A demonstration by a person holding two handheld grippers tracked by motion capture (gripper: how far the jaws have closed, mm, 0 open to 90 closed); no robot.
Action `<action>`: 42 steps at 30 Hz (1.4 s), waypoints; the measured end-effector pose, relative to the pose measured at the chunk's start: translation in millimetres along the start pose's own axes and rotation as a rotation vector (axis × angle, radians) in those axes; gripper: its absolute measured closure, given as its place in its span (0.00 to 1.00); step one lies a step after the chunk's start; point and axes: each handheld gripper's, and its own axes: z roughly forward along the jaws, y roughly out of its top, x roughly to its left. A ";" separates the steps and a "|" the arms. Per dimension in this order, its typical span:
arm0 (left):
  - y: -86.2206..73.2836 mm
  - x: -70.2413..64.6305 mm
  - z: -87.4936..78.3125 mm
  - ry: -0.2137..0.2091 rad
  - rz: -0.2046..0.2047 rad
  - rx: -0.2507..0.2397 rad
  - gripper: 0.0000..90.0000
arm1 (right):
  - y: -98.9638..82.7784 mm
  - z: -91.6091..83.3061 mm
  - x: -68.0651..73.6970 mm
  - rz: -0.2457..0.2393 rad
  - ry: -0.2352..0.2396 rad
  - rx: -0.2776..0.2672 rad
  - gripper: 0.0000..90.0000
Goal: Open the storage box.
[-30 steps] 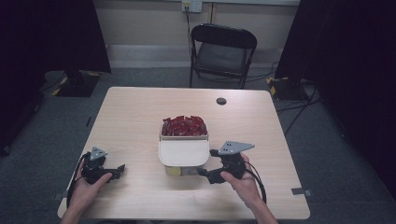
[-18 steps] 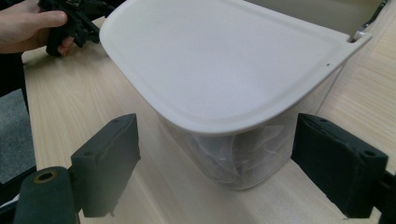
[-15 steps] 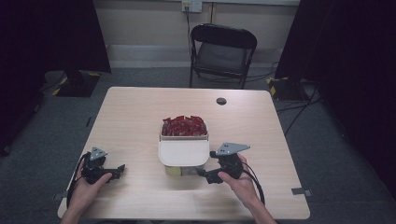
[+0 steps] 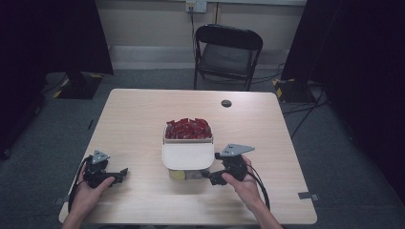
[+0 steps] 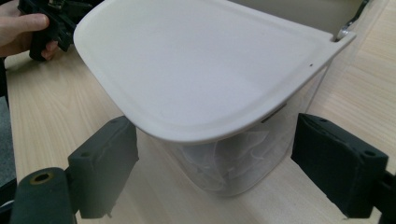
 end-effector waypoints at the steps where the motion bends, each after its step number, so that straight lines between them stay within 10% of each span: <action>1: 0.0 0.1 -0.1 0.000 0.002 0.002 0.05 | 0.4 -0.4 0.1 -0.004 0.000 -0.004 0.15; 42: 0.0 0.0 0.0 0.000 0.000 0.001 0.05 | 18.9 -12.5 -1.2 0.000 0.008 -0.069 0.15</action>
